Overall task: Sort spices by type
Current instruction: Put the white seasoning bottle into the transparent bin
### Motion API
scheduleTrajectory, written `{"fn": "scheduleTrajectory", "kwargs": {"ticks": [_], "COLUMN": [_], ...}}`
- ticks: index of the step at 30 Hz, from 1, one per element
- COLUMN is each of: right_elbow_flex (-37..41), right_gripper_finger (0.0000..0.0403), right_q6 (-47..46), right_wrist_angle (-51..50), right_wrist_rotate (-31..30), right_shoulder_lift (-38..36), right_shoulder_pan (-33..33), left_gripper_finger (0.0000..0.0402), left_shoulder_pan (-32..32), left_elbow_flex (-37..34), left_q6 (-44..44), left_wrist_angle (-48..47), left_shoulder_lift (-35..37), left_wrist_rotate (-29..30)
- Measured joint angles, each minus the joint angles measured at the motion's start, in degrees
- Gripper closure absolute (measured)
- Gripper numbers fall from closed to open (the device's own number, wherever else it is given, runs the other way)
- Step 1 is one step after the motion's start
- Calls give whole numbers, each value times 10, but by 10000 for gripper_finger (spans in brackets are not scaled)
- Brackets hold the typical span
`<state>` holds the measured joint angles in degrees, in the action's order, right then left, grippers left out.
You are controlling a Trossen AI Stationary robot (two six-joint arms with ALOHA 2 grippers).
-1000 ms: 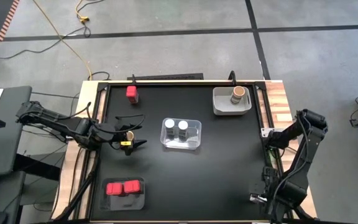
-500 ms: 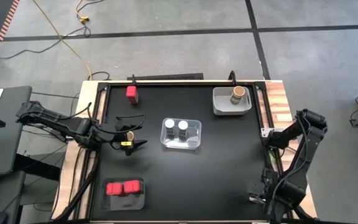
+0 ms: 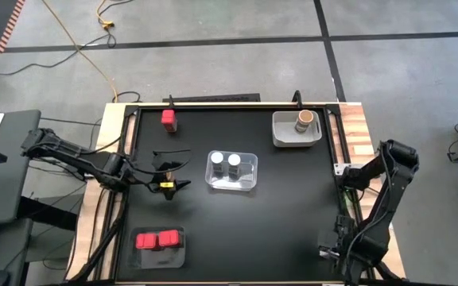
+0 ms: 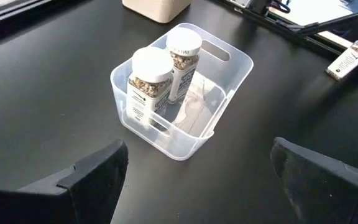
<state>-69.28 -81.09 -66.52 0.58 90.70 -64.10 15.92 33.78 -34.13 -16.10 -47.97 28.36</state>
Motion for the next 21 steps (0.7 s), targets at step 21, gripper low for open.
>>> {"fn": "scheduleTrajectory", "kwargs": {"ticks": [21], "right_elbow_flex": [76], "right_gripper_finger": [145], "right_q6": [-40], "right_wrist_angle": [88], "right_wrist_rotate": [9], "right_shoulder_lift": [0], "right_shoulder_pan": [-23], "left_gripper_finger": [24], "left_shoulder_pan": [0], "left_elbow_flex": [0], "left_q6": [-6], "left_wrist_angle": [1], "left_shoulder_lift": [0], "left_wrist_rotate": [2]}}
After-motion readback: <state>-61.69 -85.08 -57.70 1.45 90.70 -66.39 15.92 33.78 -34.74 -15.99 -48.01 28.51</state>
